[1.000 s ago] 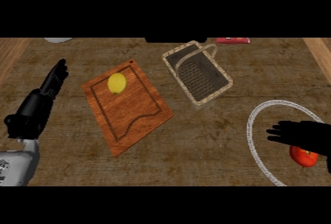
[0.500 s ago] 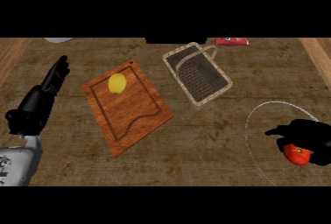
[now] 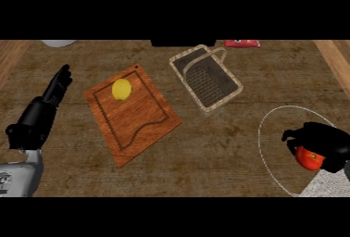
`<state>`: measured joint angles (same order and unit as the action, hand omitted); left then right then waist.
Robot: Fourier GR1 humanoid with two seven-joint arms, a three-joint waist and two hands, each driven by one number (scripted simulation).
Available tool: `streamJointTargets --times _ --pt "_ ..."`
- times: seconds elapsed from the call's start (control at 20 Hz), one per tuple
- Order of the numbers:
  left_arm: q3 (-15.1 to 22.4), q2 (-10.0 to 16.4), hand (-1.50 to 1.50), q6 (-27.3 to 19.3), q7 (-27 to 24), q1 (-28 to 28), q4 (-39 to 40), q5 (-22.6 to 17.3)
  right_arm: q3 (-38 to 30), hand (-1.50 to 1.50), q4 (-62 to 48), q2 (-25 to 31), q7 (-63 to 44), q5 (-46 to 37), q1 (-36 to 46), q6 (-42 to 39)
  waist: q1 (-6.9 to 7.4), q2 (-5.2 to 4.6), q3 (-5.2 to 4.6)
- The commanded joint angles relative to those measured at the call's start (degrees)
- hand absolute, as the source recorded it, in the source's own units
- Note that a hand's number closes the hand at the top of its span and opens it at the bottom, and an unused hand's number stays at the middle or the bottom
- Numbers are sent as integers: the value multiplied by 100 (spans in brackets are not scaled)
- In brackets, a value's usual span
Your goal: Pick the tomato from the placemat and place it in the basket
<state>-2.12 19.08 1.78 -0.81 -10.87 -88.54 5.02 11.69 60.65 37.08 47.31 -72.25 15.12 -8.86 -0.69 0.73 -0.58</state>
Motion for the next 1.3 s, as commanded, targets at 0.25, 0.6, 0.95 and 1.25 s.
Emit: streamJointTargets --times 0.25,0.6,0.95,1.25 --pt "-436 226 0 -193 141 401 78 0 -2640 150 -602 -173 -3871 819 -412 -321 -1050 286 -19" --pt "-401 205 0 -144 108 544 27 -13 -3938 150 852 -964 -5757 1575 584 747 -755 347 -15" --pt "-277 166 0 -1 84 308 23 -72 -3735 150 2890 -1756 -7246 1794 1998 796 -407 230 -22" --pt "-31 33 0 18 -12 262 -54 51 -2786 150 4219 -2107 -9352 1196 3407 -434 -113 114 -2"
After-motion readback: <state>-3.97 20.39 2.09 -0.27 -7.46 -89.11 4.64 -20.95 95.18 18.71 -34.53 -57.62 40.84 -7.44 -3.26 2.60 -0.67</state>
